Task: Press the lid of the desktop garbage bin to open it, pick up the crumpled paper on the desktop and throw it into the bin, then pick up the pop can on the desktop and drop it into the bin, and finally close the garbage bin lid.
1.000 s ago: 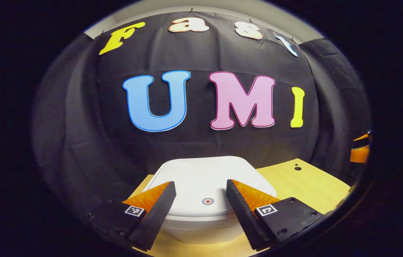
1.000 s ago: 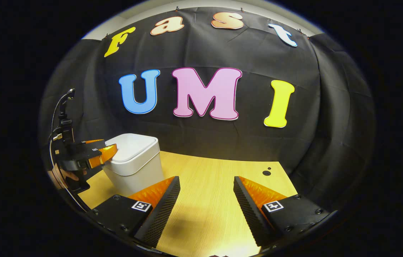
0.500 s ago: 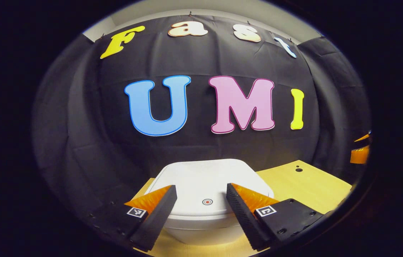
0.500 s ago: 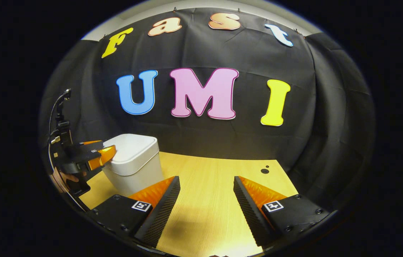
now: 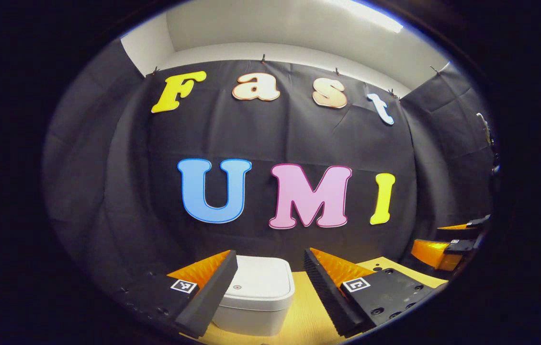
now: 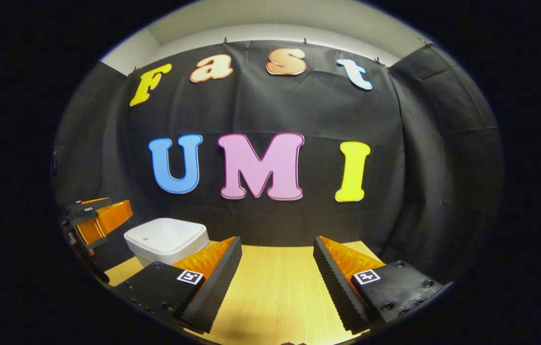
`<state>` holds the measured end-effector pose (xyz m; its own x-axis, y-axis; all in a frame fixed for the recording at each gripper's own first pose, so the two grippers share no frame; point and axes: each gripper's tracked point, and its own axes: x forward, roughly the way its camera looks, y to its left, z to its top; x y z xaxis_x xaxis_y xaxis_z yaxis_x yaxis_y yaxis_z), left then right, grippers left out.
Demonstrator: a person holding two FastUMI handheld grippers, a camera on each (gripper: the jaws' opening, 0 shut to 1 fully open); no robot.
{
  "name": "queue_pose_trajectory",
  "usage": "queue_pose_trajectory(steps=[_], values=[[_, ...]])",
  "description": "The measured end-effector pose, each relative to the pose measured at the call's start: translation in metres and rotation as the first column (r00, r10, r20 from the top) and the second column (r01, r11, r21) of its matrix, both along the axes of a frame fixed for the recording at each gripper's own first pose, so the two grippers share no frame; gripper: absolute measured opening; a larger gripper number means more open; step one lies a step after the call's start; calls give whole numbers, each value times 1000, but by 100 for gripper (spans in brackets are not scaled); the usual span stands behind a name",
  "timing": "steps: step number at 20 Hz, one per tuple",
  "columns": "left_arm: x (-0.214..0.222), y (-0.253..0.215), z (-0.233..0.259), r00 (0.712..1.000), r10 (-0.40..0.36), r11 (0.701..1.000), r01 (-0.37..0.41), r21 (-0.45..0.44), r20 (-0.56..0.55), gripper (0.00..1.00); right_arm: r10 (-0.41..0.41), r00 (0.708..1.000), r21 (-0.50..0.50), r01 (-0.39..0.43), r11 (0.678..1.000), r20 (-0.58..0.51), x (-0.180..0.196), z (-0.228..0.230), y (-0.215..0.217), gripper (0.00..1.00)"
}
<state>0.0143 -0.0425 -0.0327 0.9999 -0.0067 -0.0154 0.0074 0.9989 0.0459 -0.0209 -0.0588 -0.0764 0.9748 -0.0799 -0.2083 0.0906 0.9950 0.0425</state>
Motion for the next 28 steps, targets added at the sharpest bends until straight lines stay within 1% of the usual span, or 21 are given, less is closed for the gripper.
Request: queue_pose_trajectory(steps=[1, 2, 4, 8, 11, 13, 19, 22, 26, 28], values=[[-2, -2, 5, 1000, -3, 1000, 3, 22, 21, 94, 11, 999, 2, -12, 1000, 35, 0, 7, 6, 97], [-4, -4, 8, 1000, -8, 1000, 7, 25, 29, 94, 22, 998, 8, -23, 1000, 55, 1, 11, 12, 97], [-6, -17, 6, 999, -34, 999, 34, -3, 13, 94, 48, 996, -5, -48, 999, 73, -1, 13, 23, 97], [-8, -4, 3, 1000, 1, 1000, -1, -9, -2, 94, 101, 990, -72, -94, 993, 94, -1, 19, 38, 97], [-11, 5, 1, 1000, 30, 999, -30, -12, -9, 94, 116, 989, -60, -111, 992, 89, -1, 15, 47, 97], [-13, 6, -2, 999, 28, 999, -29, -18, -15, 95, 115, 989, -56, -111, 992, 89, -2, 16, 47, 97], [-17, 12, 2, 1000, 30, 1000, -30, 1, -3, 95, 122, 990, -46, -118, 992, 73, -1, 14, 50, 97], [-22, 19, 4, 999, 44, 999, -44, 11, 3, 95, 135, 988, -64, -131, 989, 79, -2, 15, 53, 97], [-27, 22, 4, 999, 42, 999, -43, 13, 6, 95, 159, 985, -82, -154, 985, 69, -7, 16, 60, 96], [-30, 24, 8, 999, 42, 999, -43, 27, 24, 95, 155, 985, -82, -149, 985, 71, -9, 18, 67, 97]])
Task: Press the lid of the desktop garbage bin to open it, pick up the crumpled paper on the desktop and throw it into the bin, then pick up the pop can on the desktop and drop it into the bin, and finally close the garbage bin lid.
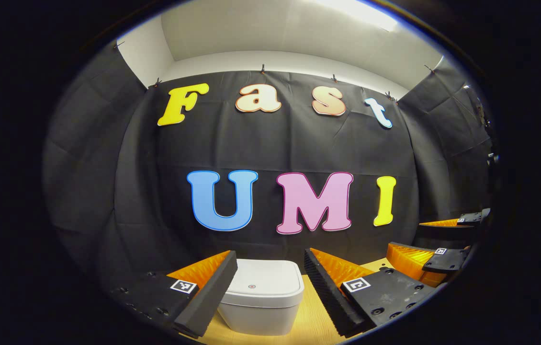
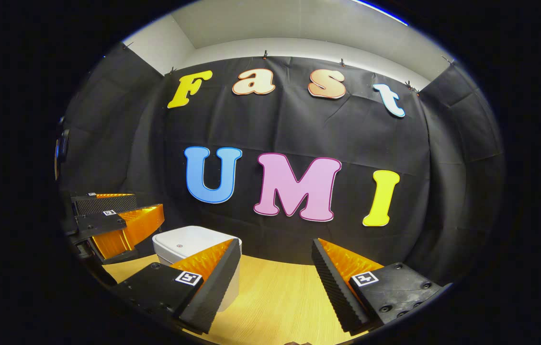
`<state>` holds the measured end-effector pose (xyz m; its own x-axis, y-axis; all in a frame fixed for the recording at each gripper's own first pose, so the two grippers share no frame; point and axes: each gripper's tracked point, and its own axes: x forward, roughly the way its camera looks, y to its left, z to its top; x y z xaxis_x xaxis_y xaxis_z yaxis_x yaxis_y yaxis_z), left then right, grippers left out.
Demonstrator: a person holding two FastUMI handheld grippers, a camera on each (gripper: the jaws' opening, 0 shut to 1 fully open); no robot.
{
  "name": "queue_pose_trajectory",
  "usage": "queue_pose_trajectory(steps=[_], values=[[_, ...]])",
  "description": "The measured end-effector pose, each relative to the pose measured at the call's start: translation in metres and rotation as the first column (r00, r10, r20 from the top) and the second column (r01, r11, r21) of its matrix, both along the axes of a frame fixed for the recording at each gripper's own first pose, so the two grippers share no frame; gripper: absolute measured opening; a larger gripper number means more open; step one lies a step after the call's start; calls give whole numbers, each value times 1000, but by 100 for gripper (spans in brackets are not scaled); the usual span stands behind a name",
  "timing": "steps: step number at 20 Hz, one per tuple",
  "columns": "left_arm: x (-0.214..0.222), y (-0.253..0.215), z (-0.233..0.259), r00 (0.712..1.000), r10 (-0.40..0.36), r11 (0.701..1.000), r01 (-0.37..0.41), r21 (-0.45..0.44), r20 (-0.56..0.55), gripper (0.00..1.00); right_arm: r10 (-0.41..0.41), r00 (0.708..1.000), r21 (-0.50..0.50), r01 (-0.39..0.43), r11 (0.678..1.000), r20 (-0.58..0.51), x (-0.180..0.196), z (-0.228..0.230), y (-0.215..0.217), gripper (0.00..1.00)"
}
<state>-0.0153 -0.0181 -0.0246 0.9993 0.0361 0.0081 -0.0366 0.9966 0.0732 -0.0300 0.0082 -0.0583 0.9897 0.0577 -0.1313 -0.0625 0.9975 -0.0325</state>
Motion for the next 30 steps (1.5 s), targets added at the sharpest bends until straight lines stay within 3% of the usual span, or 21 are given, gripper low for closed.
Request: queue_pose_trajectory(steps=[8, 17, 30], values=[[-20, -2, 12, 997, -57, 998, 54, 39, 59, 95, -56, 998, 6, 56, 998, 10, -14, 2, 9, 96], [-35, -14, 6, 994, -98, 995, 96, 37, 45, 94, -82, 996, 32, 81, 996, 38, -28, 7, 12, 97], [-51, 1, -11, 998, -53, 999, 53, -2, -14, 95, -76, 997, 24, 75, 997, 29, -39, 4, 13, 97]])
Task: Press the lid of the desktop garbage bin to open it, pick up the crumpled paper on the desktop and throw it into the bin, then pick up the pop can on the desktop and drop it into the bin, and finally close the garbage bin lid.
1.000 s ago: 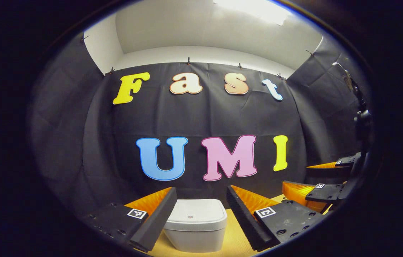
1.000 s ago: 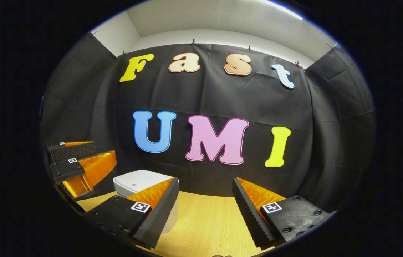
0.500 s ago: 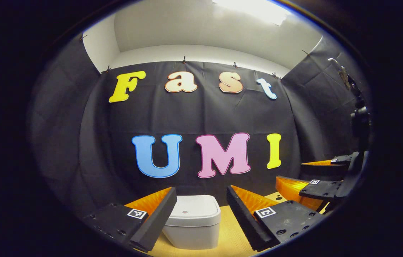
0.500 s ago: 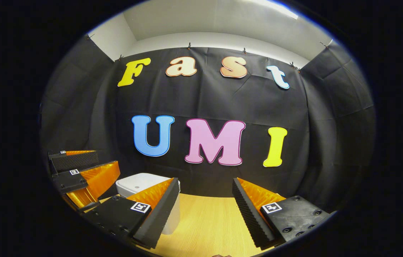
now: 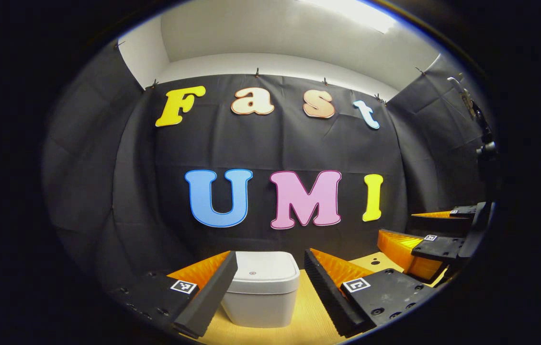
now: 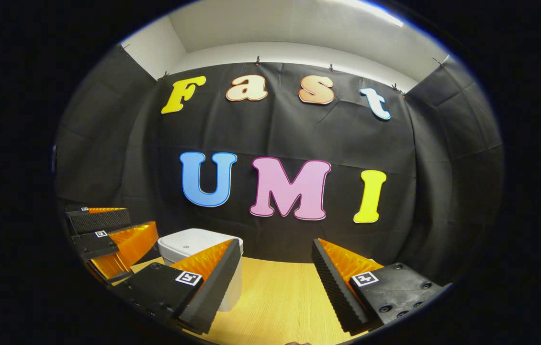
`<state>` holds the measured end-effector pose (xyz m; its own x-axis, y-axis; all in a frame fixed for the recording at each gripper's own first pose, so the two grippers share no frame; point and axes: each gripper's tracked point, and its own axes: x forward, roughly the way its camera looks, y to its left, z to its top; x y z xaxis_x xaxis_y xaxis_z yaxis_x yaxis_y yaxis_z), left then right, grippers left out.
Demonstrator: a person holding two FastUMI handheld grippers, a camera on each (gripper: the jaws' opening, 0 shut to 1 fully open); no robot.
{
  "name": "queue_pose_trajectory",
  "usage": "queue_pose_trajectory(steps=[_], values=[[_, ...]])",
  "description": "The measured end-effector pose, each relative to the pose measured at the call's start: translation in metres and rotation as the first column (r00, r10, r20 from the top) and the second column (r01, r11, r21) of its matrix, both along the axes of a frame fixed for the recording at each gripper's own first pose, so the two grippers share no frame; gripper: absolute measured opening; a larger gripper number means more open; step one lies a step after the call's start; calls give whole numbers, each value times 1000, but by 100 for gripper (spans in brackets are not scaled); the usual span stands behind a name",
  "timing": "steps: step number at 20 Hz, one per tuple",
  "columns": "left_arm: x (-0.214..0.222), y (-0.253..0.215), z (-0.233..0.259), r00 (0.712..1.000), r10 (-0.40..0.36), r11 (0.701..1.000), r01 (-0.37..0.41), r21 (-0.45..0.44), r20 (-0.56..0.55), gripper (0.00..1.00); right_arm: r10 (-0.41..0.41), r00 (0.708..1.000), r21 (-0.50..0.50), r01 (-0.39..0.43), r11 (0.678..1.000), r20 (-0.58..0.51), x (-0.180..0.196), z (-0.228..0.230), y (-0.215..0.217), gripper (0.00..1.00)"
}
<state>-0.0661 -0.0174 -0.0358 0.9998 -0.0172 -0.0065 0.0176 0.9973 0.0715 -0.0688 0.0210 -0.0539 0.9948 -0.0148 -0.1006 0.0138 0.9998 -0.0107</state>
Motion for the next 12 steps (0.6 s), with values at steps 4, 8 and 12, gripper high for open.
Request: queue_pose_trajectory(steps=[4, 8, 12], values=[[2, 0, -3, 1000, -8, 1000, 8, -5, -5, 95, -17, 1000, -11, 17, 1000, 17, -2, 4, -3, 97], [2, 0, -4, 1000, -18, 1000, 18, 5, -8, 95, -26, 999, -6, 26, 1000, 19, -3, 3, -1, 96], [3, 0, -9, 999, -32, 999, 32, 12, -23, 95, -33, 999, -9, 33, 999, 21, -3, 2, 0, 97]])
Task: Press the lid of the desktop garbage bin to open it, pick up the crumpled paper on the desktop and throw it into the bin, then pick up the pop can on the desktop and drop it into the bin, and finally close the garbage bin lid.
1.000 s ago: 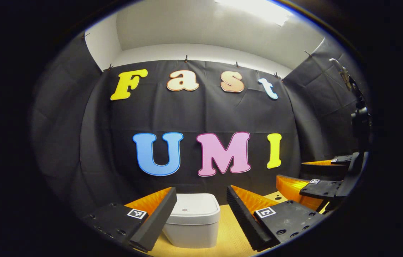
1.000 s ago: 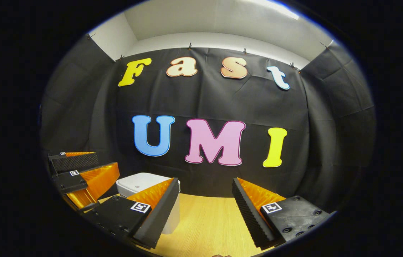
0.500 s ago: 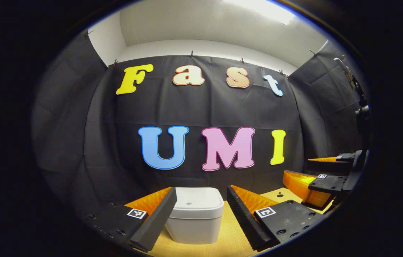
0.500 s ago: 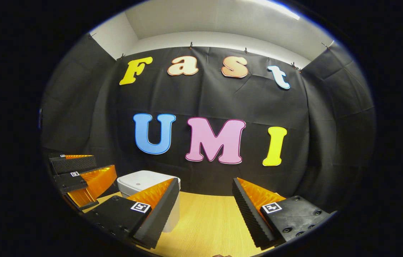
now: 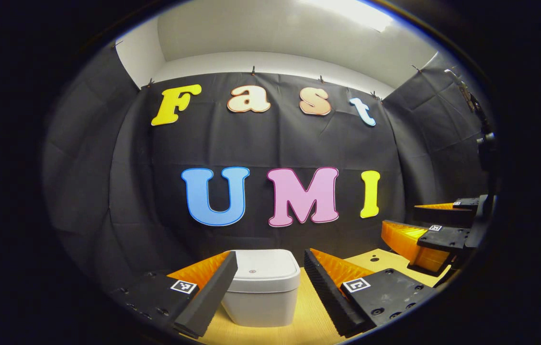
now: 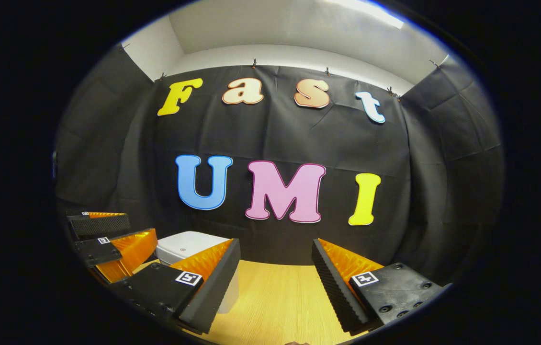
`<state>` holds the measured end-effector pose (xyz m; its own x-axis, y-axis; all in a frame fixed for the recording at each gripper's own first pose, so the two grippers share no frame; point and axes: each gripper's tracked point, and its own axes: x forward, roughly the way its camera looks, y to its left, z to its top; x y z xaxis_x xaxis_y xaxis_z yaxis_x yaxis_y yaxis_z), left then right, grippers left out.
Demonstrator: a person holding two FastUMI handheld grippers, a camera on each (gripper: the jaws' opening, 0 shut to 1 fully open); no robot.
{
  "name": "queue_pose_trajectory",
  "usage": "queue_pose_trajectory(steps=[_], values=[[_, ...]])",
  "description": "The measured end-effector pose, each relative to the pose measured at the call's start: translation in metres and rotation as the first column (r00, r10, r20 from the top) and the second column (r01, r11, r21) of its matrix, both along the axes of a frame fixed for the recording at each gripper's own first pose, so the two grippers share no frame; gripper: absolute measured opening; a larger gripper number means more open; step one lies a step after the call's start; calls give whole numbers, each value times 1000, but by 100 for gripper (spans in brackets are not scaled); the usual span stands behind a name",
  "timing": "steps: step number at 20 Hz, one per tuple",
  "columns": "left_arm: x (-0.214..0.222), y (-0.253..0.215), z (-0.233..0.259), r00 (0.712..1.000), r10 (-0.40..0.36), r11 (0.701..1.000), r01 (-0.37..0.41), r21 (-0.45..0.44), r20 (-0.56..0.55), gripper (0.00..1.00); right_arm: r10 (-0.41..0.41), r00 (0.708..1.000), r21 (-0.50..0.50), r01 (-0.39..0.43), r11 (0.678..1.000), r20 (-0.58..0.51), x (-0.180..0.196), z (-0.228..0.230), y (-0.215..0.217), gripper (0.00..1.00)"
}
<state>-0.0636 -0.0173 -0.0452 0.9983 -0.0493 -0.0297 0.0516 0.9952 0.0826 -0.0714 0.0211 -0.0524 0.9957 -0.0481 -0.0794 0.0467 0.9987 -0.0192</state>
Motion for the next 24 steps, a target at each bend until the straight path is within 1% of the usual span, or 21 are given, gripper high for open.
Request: queue_pose_trajectory(steps=[13, 24], values=[[6, -12, -10, 999, -28, 1000, 28, -6, -27, 95, -17, 999, 2, 17, 1000, -28, 0, -9, -10, 96], [11, -18, -11, 999, -14, 1000, 14, -5, -33, 95, -12, 999, 11, 12, 1000, -42, 5, -16, -21, 96]])
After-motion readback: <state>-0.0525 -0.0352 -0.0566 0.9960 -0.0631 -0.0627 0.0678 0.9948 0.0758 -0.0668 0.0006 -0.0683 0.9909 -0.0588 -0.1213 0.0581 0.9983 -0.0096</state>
